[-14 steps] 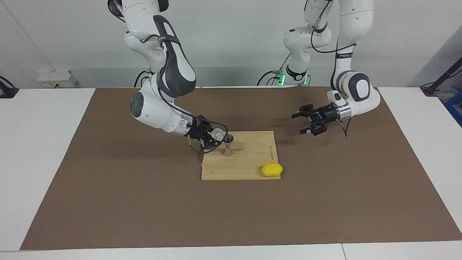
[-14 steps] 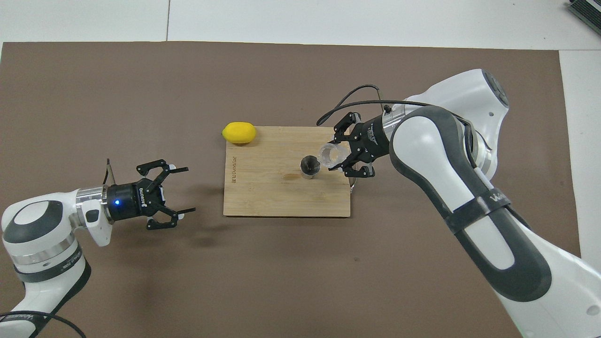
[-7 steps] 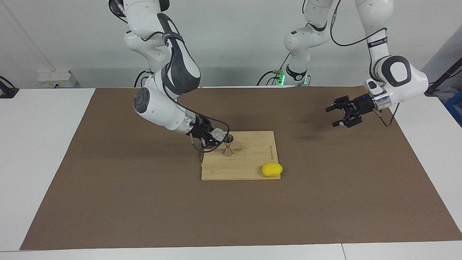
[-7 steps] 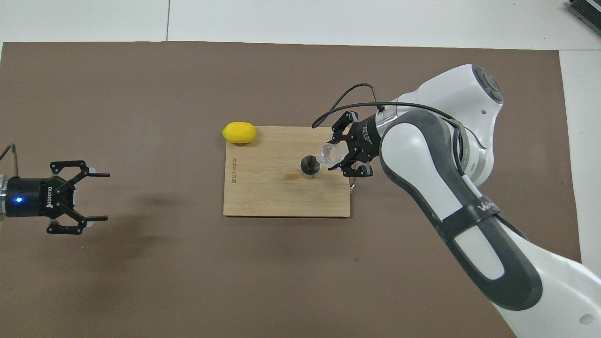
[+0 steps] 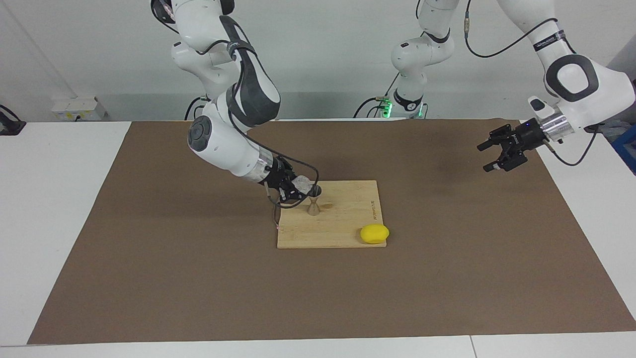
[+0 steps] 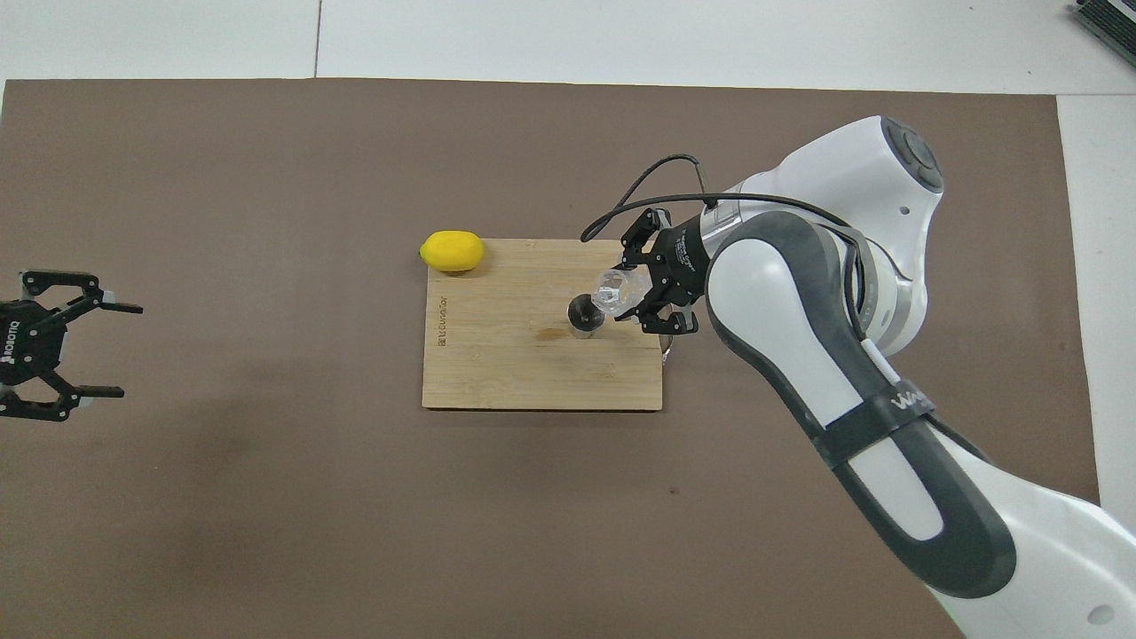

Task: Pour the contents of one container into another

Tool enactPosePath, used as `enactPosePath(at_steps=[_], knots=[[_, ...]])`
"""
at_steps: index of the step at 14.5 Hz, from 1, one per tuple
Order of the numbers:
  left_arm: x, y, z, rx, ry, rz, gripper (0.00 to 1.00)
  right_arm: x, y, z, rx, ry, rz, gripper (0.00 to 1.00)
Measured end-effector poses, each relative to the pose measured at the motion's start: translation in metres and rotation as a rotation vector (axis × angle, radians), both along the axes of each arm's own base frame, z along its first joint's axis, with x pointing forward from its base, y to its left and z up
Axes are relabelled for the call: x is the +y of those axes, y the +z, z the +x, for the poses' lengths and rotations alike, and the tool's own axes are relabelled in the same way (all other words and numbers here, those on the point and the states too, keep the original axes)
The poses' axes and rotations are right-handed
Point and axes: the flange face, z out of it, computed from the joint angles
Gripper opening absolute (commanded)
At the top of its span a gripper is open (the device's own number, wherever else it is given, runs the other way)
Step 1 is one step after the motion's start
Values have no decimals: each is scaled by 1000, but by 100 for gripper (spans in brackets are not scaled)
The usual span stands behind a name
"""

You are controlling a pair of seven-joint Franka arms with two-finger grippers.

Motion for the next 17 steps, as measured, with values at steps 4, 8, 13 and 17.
enactPosePath(at_steps=[4,8,13,17], knots=[[8,28,4,3,-3,136,100,5,4,0,-12,9,-39,0],[-8,76,-5,-21,39,233,100,10,6,0,-15,5,-86,0],[-60,128,-21,-3,156,343,100,13,10,1,-23,7,-96,0],[-93,141,-25,68,309,393,100,22,9,-4,-22,34,-121,0]])
